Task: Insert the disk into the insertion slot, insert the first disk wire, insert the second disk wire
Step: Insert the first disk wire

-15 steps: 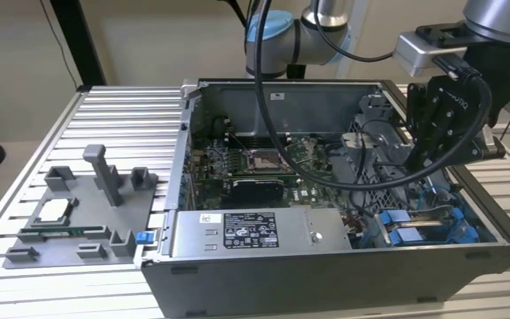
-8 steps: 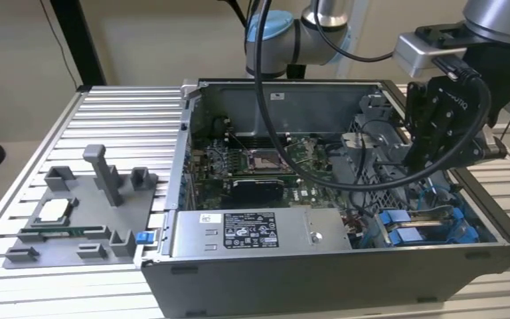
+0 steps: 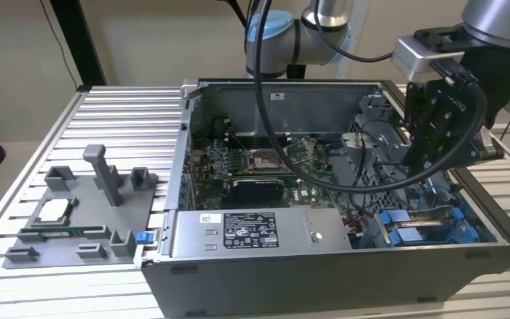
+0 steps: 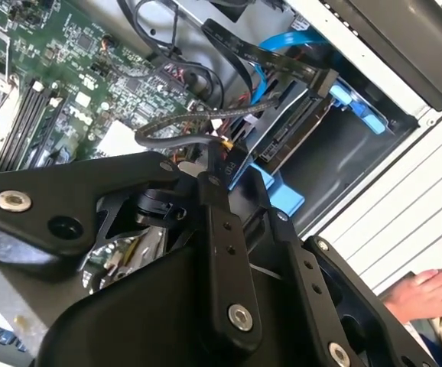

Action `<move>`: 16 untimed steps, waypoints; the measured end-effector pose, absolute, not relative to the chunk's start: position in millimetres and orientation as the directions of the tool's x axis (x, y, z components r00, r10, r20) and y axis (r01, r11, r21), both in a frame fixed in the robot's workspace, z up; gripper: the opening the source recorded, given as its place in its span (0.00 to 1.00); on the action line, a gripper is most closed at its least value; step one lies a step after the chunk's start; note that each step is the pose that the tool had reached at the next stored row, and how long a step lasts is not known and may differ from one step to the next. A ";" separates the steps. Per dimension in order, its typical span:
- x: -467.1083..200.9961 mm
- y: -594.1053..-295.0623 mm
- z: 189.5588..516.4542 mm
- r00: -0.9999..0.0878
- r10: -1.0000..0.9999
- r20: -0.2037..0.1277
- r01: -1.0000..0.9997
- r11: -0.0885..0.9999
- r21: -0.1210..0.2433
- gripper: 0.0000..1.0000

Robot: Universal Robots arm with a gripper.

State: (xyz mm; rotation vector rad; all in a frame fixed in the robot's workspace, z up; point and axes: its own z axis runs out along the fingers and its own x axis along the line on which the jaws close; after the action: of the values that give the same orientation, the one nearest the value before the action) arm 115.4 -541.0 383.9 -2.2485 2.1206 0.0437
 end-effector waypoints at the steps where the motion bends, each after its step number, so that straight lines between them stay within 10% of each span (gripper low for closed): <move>1: 115.4 -540.9 383.8 0.059 -0.997 -0.058 -0.998 -0.058 -0.018 1.00; 3: 115.4 -540.9 383.8 0.059 -0.996 -0.061 -0.998 -0.058 -0.018 1.00; 4: 115.4 -540.9 383.7 0.059 -0.996 -0.062 -0.998 -0.058 -0.018 0.00; 16: 115.7 -542.3 383.3 0.059 -0.996 -0.064 -0.998 -0.058 -0.018 0.00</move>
State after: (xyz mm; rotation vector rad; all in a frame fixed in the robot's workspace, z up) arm 115.7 -542.3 383.3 -2.2431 2.1158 0.0530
